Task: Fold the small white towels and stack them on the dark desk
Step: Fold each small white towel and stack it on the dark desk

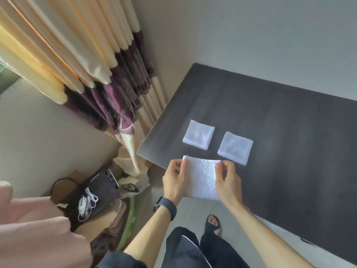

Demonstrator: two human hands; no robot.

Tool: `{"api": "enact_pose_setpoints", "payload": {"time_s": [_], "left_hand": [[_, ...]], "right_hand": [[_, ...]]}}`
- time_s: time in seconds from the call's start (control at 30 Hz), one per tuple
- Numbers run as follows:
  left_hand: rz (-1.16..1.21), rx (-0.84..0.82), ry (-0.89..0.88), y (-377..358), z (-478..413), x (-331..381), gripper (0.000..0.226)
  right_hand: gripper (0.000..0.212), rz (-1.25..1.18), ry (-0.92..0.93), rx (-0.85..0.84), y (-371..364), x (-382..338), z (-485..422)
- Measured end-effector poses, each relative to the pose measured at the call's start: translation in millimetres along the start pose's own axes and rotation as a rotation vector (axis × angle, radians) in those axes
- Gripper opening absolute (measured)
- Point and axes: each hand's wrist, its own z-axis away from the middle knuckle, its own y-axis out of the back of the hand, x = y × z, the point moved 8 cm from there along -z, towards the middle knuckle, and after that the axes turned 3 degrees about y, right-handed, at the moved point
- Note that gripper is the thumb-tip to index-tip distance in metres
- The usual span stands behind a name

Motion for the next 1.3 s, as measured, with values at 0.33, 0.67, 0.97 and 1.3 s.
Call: {"api": "enact_pose_setpoints", "payload": {"time_s": [0.33, 0.67, 0.97, 1.3], "left_hand": [[-0.169, -0.214, -0.008, -65.2, -173.9, 35.2, 0.026], [-0.346, -0.346, 0.007, -117.6, -269.4, 18.5, 0.027], [-0.501, -0.358, 0.017, -131.1, -289.4, -2.4, 0.031], [-0.628, -0.354, -0.066, -131.1, -292.1, 1.2, 0.027]], "right_hand": [[0.021, 0.119, -0.164, 0.16, -42.5, 3.0, -142.1], [0.023, 0.182, -0.305, 0.209, -79.9, 41.9, -211.7], [0.023, 0.295, -0.338, 0.171, -94.5, 71.4, -236.5], [0.023, 0.326, -0.362, 0.178, -96.4, 81.6, -235.4]]}}
